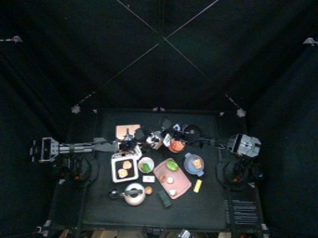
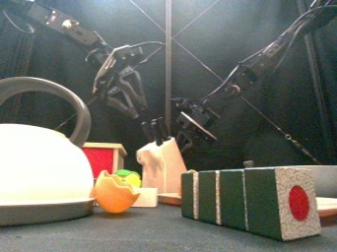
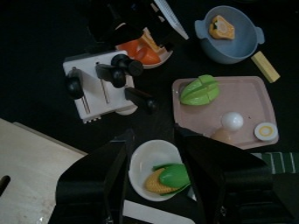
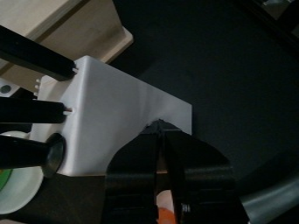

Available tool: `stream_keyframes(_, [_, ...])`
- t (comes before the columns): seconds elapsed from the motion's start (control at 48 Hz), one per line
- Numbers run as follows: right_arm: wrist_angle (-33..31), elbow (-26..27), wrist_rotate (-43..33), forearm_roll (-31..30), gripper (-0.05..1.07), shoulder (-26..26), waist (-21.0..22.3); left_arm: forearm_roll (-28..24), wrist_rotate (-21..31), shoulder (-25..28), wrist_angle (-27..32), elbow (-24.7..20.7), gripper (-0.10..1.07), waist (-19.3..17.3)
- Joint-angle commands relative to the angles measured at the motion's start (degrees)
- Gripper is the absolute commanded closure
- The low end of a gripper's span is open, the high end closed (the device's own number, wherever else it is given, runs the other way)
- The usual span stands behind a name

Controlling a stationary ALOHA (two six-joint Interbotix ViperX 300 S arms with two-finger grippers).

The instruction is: Grab egg half

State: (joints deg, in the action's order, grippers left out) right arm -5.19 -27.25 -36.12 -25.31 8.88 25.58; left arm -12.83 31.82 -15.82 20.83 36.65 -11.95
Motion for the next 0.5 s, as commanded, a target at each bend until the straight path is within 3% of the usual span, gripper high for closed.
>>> stream_keyframes(0.0, [-0.88,1.14,-0.09,0.09,0.61,-1.49,-0.26,0.00,0.00,-3.43,-3.87,2.29,0.18,0.09])
stream_keyframes(0.167, [-5.62,-0.26,-0.35,0.44,0.61,-5.45,-2.20,-1.49,-0.62,-7.47,-13.18,9.40,0.18,0.88])
stream_keyframes(0.333, [-7.91,-3.78,-0.44,2.37,0.61,-12.13,-7.03,-3.60,-0.53,-12.48,-22.32,15.91,0.18,0.53])
stream_keyframes(0.479, [-9.84,-6.94,-0.44,4.92,0.60,-17.93,-11.87,-3.87,-0.70,-15.91,-26.02,20.21,0.18,-0.09])
